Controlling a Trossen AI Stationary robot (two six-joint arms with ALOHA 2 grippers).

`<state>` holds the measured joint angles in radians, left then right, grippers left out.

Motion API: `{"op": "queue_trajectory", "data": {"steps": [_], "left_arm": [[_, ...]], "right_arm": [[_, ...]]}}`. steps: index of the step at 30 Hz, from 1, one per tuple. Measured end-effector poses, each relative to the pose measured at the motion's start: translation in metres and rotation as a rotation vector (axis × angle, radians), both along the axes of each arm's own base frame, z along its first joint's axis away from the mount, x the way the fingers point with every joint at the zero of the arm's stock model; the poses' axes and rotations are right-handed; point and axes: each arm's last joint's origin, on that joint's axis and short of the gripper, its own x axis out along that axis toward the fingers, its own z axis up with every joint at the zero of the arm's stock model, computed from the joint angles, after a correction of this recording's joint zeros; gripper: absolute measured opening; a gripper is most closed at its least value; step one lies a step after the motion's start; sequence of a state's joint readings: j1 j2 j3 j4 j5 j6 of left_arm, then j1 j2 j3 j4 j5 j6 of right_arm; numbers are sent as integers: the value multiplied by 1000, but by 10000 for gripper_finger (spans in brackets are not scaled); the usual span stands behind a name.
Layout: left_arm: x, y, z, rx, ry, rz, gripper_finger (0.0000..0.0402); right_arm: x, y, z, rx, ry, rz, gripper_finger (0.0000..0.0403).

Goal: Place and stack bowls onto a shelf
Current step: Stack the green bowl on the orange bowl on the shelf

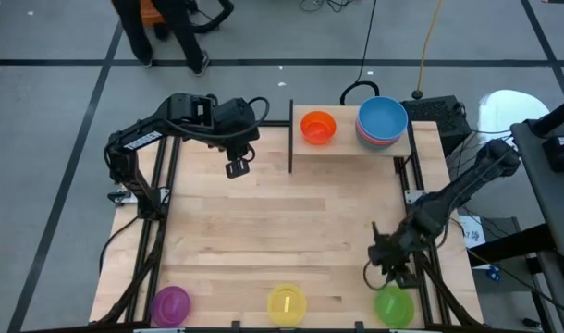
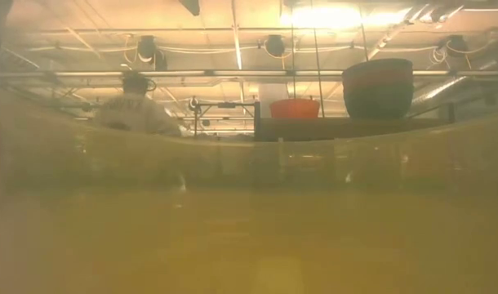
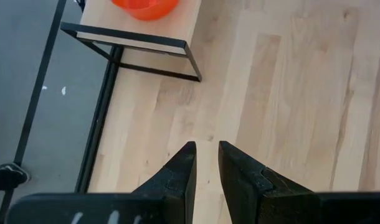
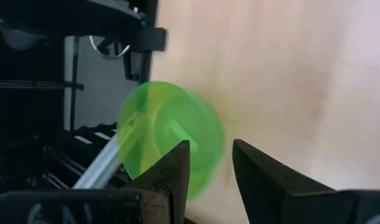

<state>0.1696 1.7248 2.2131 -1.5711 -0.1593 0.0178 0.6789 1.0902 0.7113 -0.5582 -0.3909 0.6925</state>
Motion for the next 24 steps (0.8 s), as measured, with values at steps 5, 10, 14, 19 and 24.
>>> {"op": "queue_trajectory", "data": {"steps": [5, 10, 14, 19, 24], "left_arm": [[0, 0, 0, 3, 2, -7, 74], [0, 0, 0, 12, 7, -27, 74], [0, 0, 0, 12, 7, -28, 74], [0, 0, 0, 9, 5, -23, 74], [0, 0, 0, 7, 4, -21, 74]], "right_arm": [[8, 23, -11, 10, -23, -27, 113], [7, 34, -26, -62, 22, -35, 113], [5, 40, -36, -96, 55, -9, 113], [3, 45, -45, -131, 82, 20, 113], [2, 50, -58, -181, 122, 37, 113]]}}
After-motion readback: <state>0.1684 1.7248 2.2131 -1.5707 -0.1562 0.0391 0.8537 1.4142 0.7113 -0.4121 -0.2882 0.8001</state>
